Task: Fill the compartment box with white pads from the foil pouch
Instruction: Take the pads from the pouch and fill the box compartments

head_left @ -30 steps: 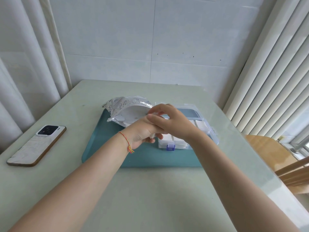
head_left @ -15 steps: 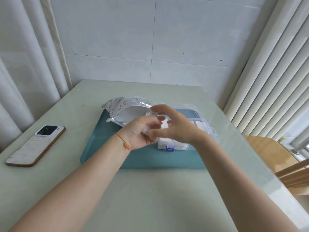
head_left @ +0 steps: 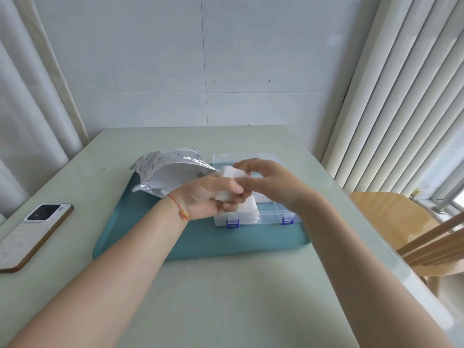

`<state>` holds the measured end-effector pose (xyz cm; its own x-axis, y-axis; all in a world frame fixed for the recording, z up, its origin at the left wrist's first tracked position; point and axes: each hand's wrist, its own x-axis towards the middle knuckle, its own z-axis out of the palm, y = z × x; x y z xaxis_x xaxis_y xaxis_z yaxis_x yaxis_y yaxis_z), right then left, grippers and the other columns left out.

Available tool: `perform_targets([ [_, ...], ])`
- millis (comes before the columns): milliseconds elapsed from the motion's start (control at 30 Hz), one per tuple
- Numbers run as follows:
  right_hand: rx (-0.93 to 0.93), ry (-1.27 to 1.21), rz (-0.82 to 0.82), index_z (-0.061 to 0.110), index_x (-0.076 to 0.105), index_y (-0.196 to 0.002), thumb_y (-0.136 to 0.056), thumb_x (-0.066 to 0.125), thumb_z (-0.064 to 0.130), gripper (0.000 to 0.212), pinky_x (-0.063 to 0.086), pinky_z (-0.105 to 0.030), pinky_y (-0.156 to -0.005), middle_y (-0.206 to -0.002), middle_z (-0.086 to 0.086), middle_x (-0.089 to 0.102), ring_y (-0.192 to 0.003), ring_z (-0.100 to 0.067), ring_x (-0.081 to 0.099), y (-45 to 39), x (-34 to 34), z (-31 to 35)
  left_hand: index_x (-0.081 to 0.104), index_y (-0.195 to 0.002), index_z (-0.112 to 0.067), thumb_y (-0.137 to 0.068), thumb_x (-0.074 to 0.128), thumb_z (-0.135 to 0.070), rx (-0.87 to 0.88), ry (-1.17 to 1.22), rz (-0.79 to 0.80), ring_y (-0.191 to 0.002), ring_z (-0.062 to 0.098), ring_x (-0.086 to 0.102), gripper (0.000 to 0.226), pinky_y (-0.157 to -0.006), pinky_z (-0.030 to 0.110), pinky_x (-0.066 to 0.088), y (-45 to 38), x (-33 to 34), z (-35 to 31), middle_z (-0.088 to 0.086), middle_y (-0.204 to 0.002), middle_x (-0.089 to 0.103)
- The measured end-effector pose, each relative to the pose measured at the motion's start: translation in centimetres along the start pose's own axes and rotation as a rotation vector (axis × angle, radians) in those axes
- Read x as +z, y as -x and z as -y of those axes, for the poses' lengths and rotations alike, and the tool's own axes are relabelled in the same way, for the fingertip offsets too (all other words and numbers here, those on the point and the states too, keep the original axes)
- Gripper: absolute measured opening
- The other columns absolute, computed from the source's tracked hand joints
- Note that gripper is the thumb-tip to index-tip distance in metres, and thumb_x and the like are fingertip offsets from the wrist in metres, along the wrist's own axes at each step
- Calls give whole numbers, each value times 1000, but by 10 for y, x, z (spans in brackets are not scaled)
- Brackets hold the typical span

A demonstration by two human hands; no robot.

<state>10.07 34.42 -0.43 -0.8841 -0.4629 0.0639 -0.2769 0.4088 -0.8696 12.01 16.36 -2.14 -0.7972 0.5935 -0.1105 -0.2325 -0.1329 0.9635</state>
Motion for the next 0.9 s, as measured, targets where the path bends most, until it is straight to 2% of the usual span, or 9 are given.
perform_targets([
  [100,18,-63,-82,11,70,-88,-85,72,30,19,46,-23,-76,-97,-7,71,-74,-10,60,-2,-1,-5,66,-117,-14,-80,61,-25,-2,63,-78,-97,25,64,38,-76,30,54,-5,2,-3,12,-105,65],
  [167,43,-36,-108,9,71,-87,-84,72,32,23,42,-23,-69,-74,2,65,-67,-6,54,-3,-6,-9,64,-119,-10,-87,61,-24,31,46,-206,-98,26,64,35,-81,37,57,-6,1,-3,12,-106,64],
  [233,75,-4,-143,5,69,-84,-84,72,33,28,38,-18,-61,-66,6,56,-60,-4,49,-5,-7,-12,65,-108,-10,-92,62,-17,72,-63,-389,-79,16,64,17,-69,31,57,-6,-1,1,3,-86,67],
  [300,90,-51,-156,-1,68,-86,-86,72,33,34,43,-23,-63,-69,2,59,-63,-8,53,-5,-7,-13,65,-95,-13,-94,61,-11,100,-112,-524,-62,8,61,5,-59,24,53,-5,-1,5,-6,-66,65],
  [367,78,-161,-120,-4,67,-92,-89,69,28,32,48,-29,-64,-74,-4,65,-66,-14,60,-2,-7,-11,66,-91,-13,-94,59,-8,117,-52,-580,-60,10,63,9,-57,24,54,-4,-1,9,-3,-67,68],
  [500,61,-188,-32,-5,66,-94,-91,68,20,25,51,-32,-64,-77,-6,68,-66,-20,62,2,1,-3,67,-101,-7,-99,48,-4,95,79,-504,-80,22,69,19,-62,27,56,1,0,10,12,-89,72],
  [600,65,-91,-64,8,67,-80,-89,69,23,18,44,-28,-55,-63,3,64,-55,-15,54,0,10,4,66,-101,-4,-100,43,-11,38,205,-397,-83,23,67,23,-61,25,54,4,4,8,12,-86,69],
  [767,73,-14,-134,12,62,-76,-86,73,26,20,32,-15,-43,-44,15,50,-39,-4,39,-2,19,11,60,-100,-11,-91,60,-28,23,220,-376,-79,18,60,19,-58,24,49,4,3,7,4,-77,60],
  [900,2,-89,-161,11,62,-83,-90,60,14,8,37,-18,-48,-55,13,56,-45,-6,46,-2,21,17,61,-97,-15,-82,72,-32,-2,279,-382,-72,14,51,26,-53,21,43,4,1,6,3,-80,51],
])
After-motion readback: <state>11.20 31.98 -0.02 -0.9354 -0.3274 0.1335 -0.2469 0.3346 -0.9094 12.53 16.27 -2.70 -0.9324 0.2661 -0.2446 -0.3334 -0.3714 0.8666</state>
